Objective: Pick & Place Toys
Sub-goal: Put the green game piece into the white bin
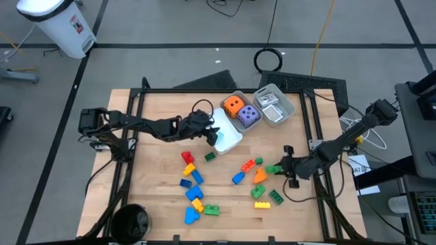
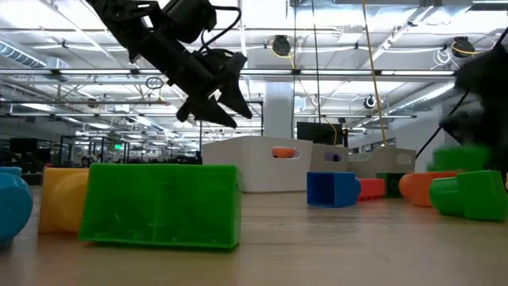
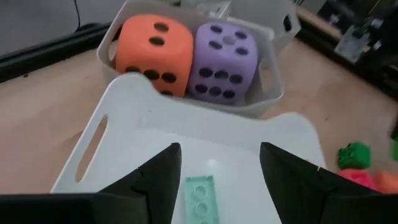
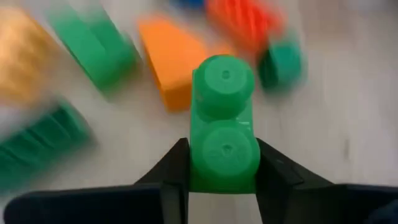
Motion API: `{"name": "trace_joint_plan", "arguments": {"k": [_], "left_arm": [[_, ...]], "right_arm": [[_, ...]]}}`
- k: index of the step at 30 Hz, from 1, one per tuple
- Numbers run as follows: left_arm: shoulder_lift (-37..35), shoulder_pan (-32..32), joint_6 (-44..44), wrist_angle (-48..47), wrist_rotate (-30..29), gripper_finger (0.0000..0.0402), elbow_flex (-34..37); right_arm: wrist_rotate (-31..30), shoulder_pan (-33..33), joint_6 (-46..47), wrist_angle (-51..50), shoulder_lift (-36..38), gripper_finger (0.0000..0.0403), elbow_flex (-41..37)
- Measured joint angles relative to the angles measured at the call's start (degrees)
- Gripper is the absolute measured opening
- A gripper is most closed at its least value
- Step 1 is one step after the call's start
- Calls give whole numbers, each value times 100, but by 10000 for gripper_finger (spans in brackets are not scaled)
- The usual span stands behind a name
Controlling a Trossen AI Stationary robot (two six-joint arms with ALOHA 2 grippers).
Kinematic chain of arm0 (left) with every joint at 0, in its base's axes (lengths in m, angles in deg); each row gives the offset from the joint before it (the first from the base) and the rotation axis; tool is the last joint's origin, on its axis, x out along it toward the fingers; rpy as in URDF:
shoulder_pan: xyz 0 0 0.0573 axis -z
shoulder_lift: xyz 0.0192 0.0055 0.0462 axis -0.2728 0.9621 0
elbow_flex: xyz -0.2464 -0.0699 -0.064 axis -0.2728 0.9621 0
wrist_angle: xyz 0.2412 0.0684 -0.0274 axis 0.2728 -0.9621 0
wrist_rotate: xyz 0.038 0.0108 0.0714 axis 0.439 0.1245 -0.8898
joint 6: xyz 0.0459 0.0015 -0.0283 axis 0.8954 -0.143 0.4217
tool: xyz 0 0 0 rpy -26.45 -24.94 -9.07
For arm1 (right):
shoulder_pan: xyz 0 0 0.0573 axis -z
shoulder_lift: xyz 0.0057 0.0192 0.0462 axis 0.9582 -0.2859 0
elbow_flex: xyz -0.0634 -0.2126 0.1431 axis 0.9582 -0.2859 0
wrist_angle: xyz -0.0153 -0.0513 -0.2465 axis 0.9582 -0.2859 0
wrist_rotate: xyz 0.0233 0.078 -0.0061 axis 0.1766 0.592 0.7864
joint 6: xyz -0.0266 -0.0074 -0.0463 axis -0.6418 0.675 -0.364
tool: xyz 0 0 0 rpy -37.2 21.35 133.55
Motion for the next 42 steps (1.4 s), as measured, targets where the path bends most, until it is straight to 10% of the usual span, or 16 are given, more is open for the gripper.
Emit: {"name": "trace_joint_plan", "arguments": {"k": [9,16,30,42], "left_arm": [[0,-9,212,1565,707,225,0],[0,141,288,2256,1651,226,0],[500,1088,3795,2400,1184,279,-11],[964,1198,4342,3564,1301,280,-17]], "right_arm": [[-2154,278,-3802,1773,-142,91,1030],[-2280,1313,-5922,3608,-1003,97,1030],[-750,1805,-5221,4663,-2135,98,1028],[134,2103,-4505,4676,-2135,98,1028]]}}
